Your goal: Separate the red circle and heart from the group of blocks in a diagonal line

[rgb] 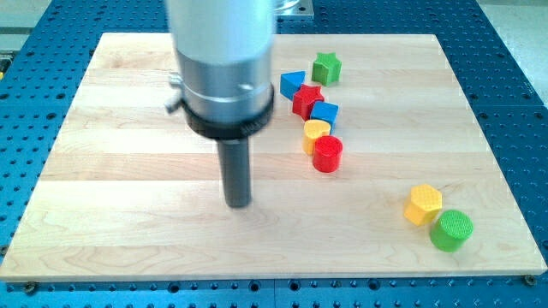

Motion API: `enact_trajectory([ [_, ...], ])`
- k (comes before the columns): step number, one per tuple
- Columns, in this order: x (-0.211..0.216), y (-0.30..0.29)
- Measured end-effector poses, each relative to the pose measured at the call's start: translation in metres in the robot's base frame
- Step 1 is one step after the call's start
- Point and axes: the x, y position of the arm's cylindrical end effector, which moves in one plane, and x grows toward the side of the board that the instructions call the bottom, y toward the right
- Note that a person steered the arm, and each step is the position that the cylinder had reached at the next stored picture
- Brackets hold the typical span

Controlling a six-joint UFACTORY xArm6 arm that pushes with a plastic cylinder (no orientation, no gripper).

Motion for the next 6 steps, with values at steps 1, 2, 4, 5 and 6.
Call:
enact_trajectory([
  [1, -0.049, 0.013],
  [2, -0.096, 0.025],
  [4, -0.058, 0.12],
  [5, -0.035, 0.136],
  [6, -0.025, 0.107],
])
